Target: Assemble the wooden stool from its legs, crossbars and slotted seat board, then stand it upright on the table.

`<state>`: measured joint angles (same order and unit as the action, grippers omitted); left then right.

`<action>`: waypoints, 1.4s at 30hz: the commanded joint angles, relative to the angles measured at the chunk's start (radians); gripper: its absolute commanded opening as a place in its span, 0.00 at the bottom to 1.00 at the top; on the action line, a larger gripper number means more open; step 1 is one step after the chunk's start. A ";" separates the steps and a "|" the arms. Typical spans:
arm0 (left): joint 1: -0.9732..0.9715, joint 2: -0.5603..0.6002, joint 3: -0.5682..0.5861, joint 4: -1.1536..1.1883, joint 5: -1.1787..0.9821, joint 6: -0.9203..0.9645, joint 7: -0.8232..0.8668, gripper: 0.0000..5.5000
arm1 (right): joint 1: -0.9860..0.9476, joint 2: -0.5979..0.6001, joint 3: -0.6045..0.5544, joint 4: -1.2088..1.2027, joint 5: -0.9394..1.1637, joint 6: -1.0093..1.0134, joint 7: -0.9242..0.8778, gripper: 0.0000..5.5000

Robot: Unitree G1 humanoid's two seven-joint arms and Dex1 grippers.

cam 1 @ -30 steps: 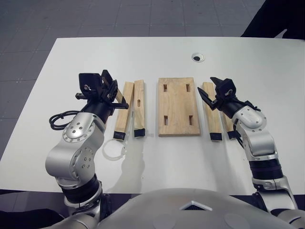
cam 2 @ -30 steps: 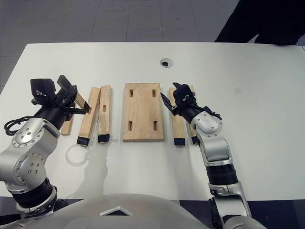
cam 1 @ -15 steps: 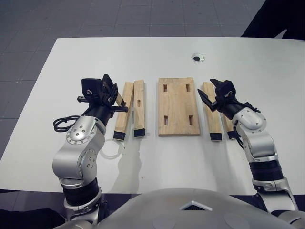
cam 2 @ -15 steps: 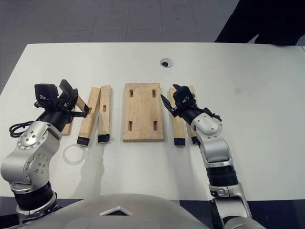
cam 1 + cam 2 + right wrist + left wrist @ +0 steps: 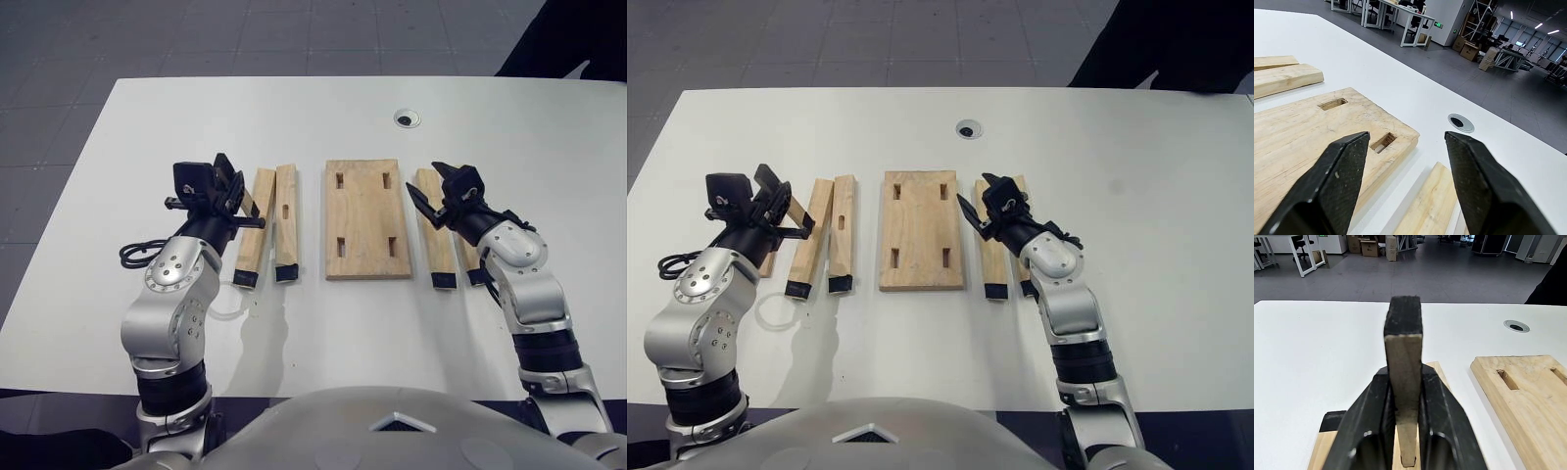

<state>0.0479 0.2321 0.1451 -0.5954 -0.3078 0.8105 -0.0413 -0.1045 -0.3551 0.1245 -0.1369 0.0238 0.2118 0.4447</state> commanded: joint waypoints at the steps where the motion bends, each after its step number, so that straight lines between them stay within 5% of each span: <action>1: 0.029 0.011 -0.001 0.024 0.021 -0.033 -0.019 0.08 | -0.002 -0.007 0.000 -0.014 -0.003 0.011 0.007 0.51; 14: -0.027 -0.027 -0.025 0.109 0.032 -0.096 -0.017 0.08 | -0.012 -0.007 -0.002 -0.004 -0.003 0.014 0.007 0.51; 38: 0.212 0.038 -0.084 0.276 0.104 -0.064 -0.039 0.08 | -0.054 -0.019 -0.063 0.030 0.004 0.006 -0.003 0.51; 42: 0.272 0.029 -0.092 0.270 0.166 -0.234 -0.011 0.08 | -0.055 -0.020 -0.069 0.032 0.004 0.004 -0.007 0.51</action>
<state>0.1638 0.2469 0.0735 -0.4639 -0.2276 0.5385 -0.0811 -0.1360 -0.3723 0.0667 -0.1118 0.0247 0.2178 0.4419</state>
